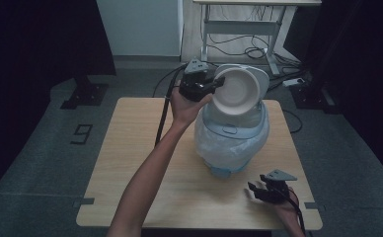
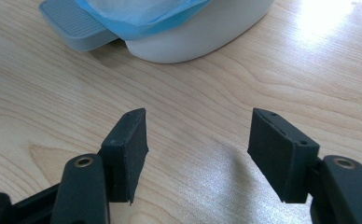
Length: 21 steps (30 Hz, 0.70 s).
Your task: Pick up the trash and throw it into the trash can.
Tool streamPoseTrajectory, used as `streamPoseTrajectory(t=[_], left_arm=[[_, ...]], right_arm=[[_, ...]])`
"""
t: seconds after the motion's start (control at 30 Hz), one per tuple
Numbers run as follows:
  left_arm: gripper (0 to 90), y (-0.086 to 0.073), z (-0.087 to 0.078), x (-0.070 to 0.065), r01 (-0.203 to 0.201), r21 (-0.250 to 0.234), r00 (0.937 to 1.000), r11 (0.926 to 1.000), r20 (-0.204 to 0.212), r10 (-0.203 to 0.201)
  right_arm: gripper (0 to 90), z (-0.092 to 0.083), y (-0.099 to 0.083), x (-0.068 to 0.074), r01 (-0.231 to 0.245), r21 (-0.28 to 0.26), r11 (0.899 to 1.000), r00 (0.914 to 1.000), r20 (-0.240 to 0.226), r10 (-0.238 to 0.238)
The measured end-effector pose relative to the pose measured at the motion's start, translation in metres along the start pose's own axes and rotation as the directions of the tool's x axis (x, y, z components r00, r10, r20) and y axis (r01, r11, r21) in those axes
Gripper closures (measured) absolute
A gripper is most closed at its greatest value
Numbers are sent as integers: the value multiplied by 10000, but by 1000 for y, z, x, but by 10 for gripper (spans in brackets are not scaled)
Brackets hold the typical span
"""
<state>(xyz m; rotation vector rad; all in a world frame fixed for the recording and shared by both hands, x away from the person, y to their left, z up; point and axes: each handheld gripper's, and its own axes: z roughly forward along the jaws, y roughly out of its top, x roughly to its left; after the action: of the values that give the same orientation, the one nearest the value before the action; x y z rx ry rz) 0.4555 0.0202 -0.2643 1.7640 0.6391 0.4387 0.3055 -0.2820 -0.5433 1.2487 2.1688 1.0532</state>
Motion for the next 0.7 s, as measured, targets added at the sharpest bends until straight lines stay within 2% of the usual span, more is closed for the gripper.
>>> streamPoseTrajectory(t=[0.17, 0.7], left_arm=[[828, 0, 9, 3, 118, 74, 9999, 9999, -87, -118], [827, 4, 34, 6, -53, 309, 9999, 9995, -123, 57]], right_arm=[[370, -2, 0, -2, -20, -45, 10000, 10000, 46, 20], [371, -2, -1, -4, -110, -8, 9999, 9999, 55, 110]])
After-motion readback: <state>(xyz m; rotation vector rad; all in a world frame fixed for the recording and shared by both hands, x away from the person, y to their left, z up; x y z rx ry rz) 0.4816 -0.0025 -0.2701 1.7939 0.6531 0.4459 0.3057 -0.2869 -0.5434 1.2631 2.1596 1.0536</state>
